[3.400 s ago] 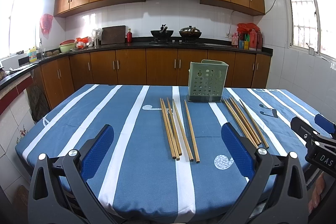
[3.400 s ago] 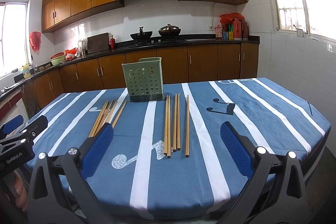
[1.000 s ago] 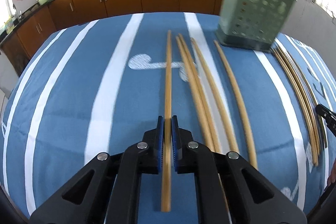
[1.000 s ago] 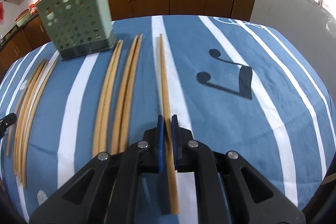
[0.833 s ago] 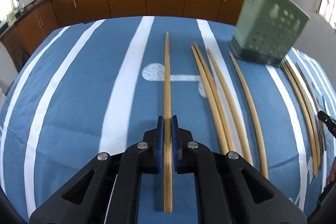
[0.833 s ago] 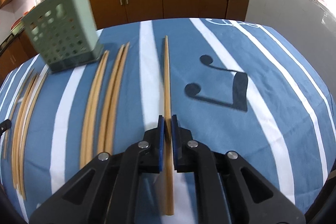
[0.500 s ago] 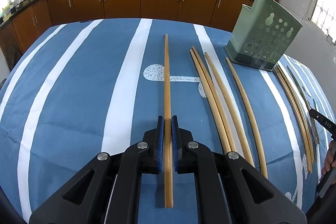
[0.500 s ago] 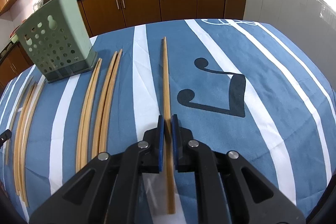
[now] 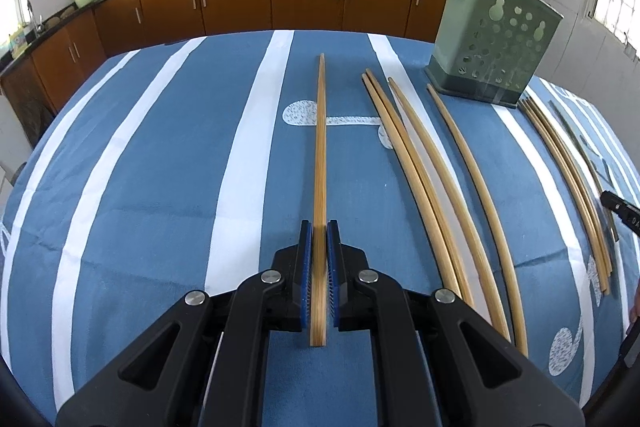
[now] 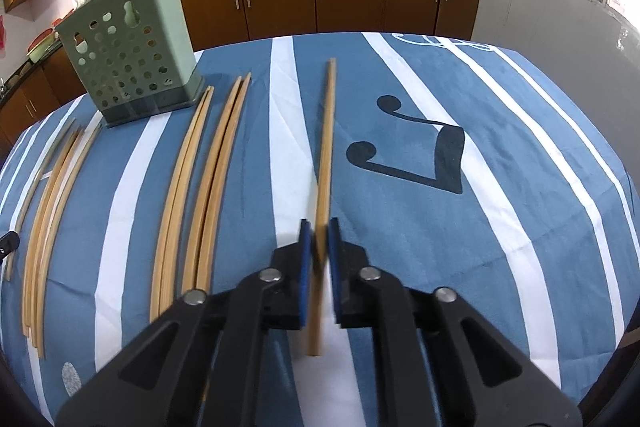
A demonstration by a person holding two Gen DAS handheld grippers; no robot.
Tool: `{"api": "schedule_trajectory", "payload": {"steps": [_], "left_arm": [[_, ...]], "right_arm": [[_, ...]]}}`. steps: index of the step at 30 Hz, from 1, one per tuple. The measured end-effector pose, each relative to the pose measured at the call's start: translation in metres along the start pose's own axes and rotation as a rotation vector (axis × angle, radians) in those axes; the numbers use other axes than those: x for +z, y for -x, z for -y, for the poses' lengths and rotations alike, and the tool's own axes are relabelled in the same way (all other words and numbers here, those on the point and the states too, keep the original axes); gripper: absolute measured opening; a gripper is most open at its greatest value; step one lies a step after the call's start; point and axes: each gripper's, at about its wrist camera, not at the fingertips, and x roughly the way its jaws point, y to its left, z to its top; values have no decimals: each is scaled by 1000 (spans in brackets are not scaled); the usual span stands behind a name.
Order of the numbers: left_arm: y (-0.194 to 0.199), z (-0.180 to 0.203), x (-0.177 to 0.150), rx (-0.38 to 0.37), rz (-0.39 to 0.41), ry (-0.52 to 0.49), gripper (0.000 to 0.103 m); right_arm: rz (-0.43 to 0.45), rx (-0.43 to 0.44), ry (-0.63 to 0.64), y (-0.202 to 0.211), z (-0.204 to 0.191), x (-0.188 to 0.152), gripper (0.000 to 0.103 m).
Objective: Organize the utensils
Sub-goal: 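Lift the left tool's chopstick upright while the right tool raises its chopstick upright, then carry the left tool's chopstick over the green holder while the right tool follows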
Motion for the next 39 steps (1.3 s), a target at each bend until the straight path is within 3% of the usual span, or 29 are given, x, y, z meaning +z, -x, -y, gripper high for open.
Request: {"api": "schedule_trajectory", "payload": {"steps": [13,39], "left_arm": [[19,-3,-3,-36,15,8,7],[109,3,36,-49,309,33,7]], "right_arm": [[66,56,-38,29,10,7,8],[320,105,-90,103,21,31,8]]}}
